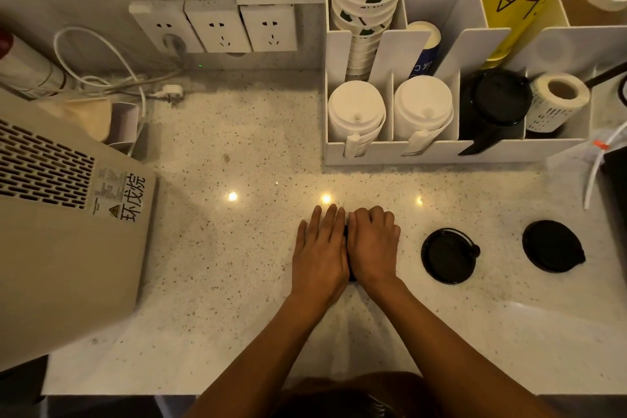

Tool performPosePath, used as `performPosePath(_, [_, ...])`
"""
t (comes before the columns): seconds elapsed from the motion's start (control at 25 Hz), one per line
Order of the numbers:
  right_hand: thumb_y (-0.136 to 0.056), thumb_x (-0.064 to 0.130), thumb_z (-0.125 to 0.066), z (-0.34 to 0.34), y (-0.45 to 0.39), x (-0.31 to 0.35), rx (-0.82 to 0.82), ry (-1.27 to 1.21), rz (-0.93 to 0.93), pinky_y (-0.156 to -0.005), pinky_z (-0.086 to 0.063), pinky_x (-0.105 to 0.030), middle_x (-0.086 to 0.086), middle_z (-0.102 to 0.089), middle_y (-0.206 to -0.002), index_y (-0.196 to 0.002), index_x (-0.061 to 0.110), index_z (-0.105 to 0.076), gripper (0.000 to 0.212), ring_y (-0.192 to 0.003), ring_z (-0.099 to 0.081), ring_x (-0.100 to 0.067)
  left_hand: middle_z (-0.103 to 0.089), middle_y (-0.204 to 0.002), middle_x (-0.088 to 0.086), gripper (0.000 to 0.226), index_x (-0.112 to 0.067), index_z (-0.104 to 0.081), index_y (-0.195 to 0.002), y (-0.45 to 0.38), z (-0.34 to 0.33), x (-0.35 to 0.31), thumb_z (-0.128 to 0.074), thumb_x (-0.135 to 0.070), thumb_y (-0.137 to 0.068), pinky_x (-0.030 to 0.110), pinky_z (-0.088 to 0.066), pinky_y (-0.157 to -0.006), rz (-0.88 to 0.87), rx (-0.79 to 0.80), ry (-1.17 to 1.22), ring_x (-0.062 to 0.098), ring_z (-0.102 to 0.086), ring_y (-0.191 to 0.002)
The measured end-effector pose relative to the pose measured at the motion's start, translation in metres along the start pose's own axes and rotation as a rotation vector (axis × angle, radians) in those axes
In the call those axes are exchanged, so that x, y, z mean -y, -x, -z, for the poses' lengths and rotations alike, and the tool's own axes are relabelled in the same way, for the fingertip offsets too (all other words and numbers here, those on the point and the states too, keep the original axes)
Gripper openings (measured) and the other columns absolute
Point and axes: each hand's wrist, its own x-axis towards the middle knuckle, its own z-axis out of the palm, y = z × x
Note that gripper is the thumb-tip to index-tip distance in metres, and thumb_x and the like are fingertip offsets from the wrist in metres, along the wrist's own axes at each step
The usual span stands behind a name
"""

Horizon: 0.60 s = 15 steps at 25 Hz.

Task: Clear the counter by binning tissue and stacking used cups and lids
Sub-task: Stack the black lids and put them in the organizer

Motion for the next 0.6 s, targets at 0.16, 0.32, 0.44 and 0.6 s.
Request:
performPosePath(0.16, [-0.102, 0.029, -0.038, 0.0, 0.0, -0.001, 0.0, -0.011, 0.003, -0.07, -0.038, -0.038, -0.007, -0.057, -0.089, -0.089, 0.012, -0.061, 0.032, -0.082, -0.047, -0.024, -0.013, -0.167, 0.005, 0.059, -0.015, -0.014, -0.159, 0.003, 0.009, 0.004, -0.021, -0.038, -0.105, 0.044, -0.009, -0.125, 0.088, 0.016, 0.162, 0.019, -0.003, -0.155])
performPosePath(0.32, [-0.104, 0.033, -0.031, 0.0, 0.0, 0.0, -0.013, -0.033, -0.017, -0.071, -0.039, -0.039, -0.006, -0.057, -0.09, -0.092, 0.011, -0.063, 0.04, -0.083, -0.046, -0.023, -0.019, -0.166, 0.011, 0.055, -0.013, -0.038, -0.152, 0.014, 0.015, 0.011, -0.044, -0.037, -0.103, 0.046, -0.016, -0.124, 0.199, -0.062, 0.144, 0.028, -0.012, -0.153])
performPosePath(0.44, [-0.104, 0.034, -0.033, 0.0, 0.0, -0.001, -0.015, -0.045, -0.006, -0.073, -0.038, -0.039, -0.006, -0.058, -0.091, -0.092, 0.011, -0.064, 0.04, -0.084, -0.047, -0.023, -0.023, -0.164, 0.01, 0.042, -0.017, -0.057, -0.14, 0.016, 0.018, 0.017, -0.053, -0.033, -0.102, 0.039, -0.01, -0.123, 0.159, -0.071, 0.235, 0.029, -0.015, -0.153])
performPosePath(0.6, [-0.104, 0.042, -0.03, 0.008, 0.0, -0.003, 0.07, -0.151, -0.039, -0.081, -0.038, -0.036, -0.001, -0.057, -0.097, -0.099, 0.015, -0.065, 0.044, -0.092, -0.046, -0.02, -0.043, -0.154, 0.008, 0.024, -0.016, -0.072, -0.118, 0.014, 0.029, 0.017, -0.062, -0.021, -0.098, 0.033, -0.018, -0.119, 0.217, -0.096, 0.409, 0.025, -0.03, -0.146])
